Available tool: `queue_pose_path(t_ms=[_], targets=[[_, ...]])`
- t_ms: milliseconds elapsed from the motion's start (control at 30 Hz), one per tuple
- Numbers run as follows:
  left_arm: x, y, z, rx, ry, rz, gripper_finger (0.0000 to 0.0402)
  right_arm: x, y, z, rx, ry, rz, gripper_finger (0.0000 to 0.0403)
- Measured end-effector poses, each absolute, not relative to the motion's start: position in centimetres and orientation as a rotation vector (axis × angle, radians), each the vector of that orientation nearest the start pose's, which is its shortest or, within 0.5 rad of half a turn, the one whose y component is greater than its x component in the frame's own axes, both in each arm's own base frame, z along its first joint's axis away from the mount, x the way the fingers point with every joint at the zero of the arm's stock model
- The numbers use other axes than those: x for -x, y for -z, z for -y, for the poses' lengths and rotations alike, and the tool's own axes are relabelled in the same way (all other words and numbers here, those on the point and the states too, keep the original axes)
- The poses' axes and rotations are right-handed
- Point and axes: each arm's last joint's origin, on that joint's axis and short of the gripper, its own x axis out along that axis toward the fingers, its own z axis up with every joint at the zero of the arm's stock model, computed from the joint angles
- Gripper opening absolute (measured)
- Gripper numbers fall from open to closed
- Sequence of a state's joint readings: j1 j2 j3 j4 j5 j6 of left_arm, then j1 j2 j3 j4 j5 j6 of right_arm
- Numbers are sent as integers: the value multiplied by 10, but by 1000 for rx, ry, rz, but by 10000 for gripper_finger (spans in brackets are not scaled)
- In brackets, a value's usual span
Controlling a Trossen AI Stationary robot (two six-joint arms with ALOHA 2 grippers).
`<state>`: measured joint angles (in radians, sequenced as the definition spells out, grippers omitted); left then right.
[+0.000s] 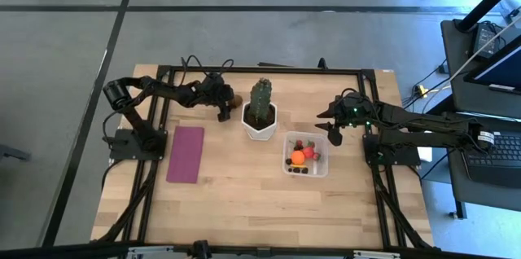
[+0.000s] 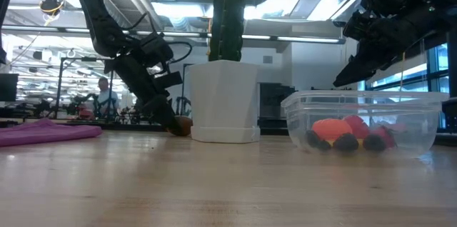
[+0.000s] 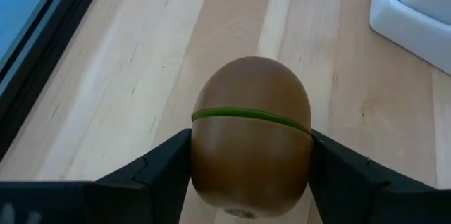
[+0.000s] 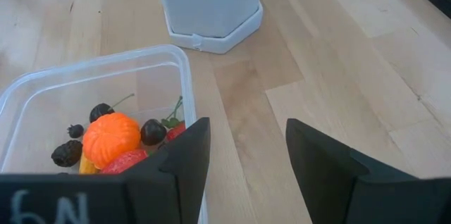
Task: Pick and placing Produce into tupperware
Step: Put the kiwi into the transparent bin
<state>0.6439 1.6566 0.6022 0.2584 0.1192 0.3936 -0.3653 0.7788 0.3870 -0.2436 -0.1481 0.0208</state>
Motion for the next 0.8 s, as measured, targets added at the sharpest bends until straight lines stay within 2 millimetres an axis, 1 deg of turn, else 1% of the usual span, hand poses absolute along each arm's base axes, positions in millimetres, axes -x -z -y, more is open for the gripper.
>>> queue_pose_path(t_ms=[167,333,433,600,800], targets=[[-228,-114,-167,-44,-350,-823,250,-150,-194,53,-182,216,-614,188],[-229,-114,-166,-44,-347,-822,235,-150,-194,53,-182,217,-614,188],[-231,-114,-164,-27,-344,-818,235,-150,-194,53,-182,217,-614,188],[-234,-119,-150,28,-325,-836,236,-150,-194,53,-182,216,-614,188],[-225,-142,-124,64,-359,-913,235,-150,-194,53,-184,217,-614,188]])
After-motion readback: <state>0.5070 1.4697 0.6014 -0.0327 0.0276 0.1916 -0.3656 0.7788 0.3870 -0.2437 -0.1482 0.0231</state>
